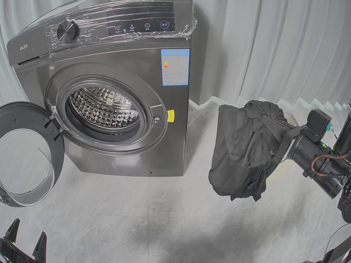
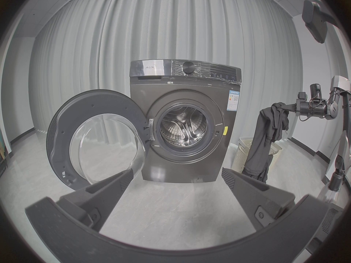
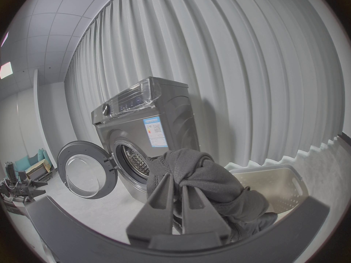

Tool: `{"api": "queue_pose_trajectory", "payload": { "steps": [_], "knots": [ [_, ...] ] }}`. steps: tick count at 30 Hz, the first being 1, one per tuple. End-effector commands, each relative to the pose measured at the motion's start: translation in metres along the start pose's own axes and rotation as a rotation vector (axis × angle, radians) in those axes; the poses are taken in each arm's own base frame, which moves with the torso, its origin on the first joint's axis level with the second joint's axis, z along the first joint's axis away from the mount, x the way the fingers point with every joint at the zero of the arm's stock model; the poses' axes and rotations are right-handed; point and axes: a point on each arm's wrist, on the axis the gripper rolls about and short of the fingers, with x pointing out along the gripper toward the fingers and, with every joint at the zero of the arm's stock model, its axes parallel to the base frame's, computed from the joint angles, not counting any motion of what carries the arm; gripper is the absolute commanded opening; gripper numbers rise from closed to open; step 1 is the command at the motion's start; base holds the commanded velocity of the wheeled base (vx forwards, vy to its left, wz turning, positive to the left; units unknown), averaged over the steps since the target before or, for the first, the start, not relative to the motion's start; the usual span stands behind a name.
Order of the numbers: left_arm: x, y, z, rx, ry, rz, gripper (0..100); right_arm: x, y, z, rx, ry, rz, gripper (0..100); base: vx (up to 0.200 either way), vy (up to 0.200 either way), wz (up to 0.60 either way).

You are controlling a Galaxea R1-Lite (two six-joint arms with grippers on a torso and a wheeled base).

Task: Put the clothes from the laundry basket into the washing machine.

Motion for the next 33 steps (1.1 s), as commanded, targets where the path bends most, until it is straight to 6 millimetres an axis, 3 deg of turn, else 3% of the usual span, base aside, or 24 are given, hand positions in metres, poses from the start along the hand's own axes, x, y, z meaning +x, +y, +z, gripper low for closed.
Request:
{"api": "queue_pose_trajectory", "payload": {
  "steps": [1,9,21,27,33],
  "knots": [
    [-0.0002,0.0002,-0.0048,0.0,-0.002,0.0,100,0.0015,0.0014,0.0,0.004,-0.001,0.001,0,0.0,0.2,0.0],
    [-0.0002,0.0002,-0.0048,0.002,-0.002,0.0,100,0.0003,0.0006,-0.0049,0.001,0.02,0.006,0,0.0,0.05,0.0],
    [-0.0002,0.0002,-0.0048,0.0,-0.002,0.0,100,-0.0001,-0.0009,-0.0051,0.0,0.021,0.003,0,-0.2,0.0,0.0],
    [-0.0002,0.0002,-0.0048,0.002,-0.002,0.0,100,0.0003,-0.0015,-0.0055,-0.001,0.023,0.001,0,0.0,0.0,0.0],
    [-0.0002,0.0002,-0.0048,0.002,-0.002,0.0,100,0.0002,-0.0012,-0.0055,0.0,0.023,0.003,0,0.0,0.2,0.0]
  ]
}}
